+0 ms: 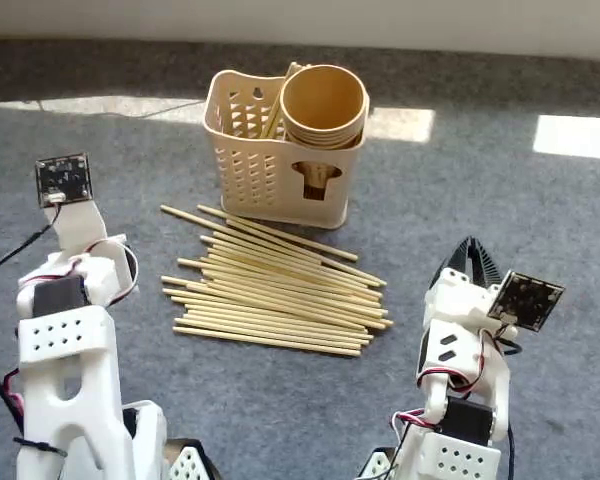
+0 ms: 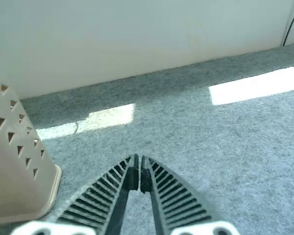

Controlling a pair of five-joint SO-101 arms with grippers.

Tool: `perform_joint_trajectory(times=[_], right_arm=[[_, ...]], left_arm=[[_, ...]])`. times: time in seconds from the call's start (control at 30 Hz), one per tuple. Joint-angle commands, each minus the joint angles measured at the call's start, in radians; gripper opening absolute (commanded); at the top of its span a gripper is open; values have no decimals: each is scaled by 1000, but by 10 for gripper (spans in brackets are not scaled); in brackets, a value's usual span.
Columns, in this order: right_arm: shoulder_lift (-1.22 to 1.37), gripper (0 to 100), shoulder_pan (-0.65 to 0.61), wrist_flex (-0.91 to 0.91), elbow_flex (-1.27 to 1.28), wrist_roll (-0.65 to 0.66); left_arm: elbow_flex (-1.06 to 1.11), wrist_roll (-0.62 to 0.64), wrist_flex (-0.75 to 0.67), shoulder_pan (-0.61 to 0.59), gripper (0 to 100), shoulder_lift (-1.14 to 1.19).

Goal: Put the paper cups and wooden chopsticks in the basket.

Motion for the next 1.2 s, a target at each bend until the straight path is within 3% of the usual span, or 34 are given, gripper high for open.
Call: perform_joint_trajectory(times=[0.0, 0.17, 0.47, 0.87, 1.17], right_arm=[[4, 26, -53, 70, -10, 43], [5, 26, -134, 209, -104, 98], [7, 26, -352, 446, -266, 265], [24, 26, -677, 636, -418, 341], [510, 26, -943, 607, -624, 341]], left_arm=[[33, -8, -68, -13, 13, -33], [71, -6, -103, -25, 14, -35], [99, -2, -166, -180, 14, -35], [102, -2, -166, -188, 14, -35], [119, -2, -209, -226, 14, -35]])
